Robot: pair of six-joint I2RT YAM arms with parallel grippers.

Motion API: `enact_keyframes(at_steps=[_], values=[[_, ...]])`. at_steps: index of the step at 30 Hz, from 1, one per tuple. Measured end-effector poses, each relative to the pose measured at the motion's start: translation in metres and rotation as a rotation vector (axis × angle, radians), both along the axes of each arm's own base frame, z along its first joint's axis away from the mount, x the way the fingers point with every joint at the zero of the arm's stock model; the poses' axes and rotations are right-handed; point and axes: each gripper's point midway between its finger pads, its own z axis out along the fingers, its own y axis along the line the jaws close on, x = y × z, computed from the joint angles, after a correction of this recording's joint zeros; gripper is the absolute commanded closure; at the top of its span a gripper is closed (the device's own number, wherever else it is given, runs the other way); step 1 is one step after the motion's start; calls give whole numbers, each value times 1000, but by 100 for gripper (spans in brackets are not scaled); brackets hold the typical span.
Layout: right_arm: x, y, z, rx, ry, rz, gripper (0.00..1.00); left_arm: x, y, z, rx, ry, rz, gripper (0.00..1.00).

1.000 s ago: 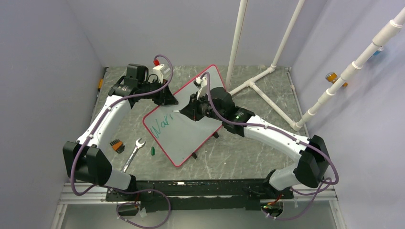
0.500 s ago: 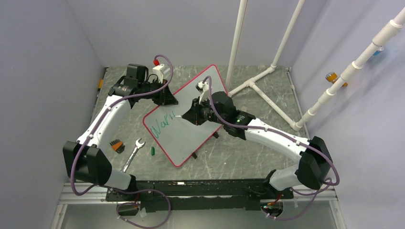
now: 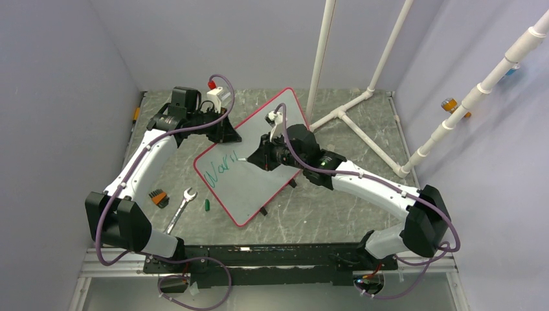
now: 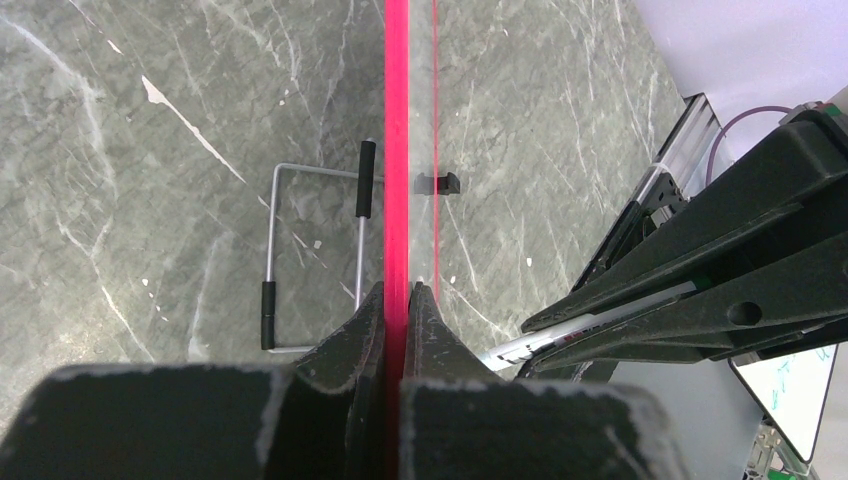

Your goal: Write a sentence on the whiteboard

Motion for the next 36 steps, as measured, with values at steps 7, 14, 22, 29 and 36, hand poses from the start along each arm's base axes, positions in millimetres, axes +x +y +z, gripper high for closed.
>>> enact_keyframes(at_steps=[7,14,22,29,36], values=[[9,5,15,13,-20,-4,100,0,0,0,0,0,0,100],[16,4,20,23,-23,-13,100,0,0,0,0,-1,0,100],[21,-1,20,27,-18,-23,100,0,0,0,1,-1,1,100],[19,-5,13,35,-1,-28,100,0,0,0,1,-1,1,100],[14,-9,3,27,24,-32,100,0,0,0,1,-1,1,100]])
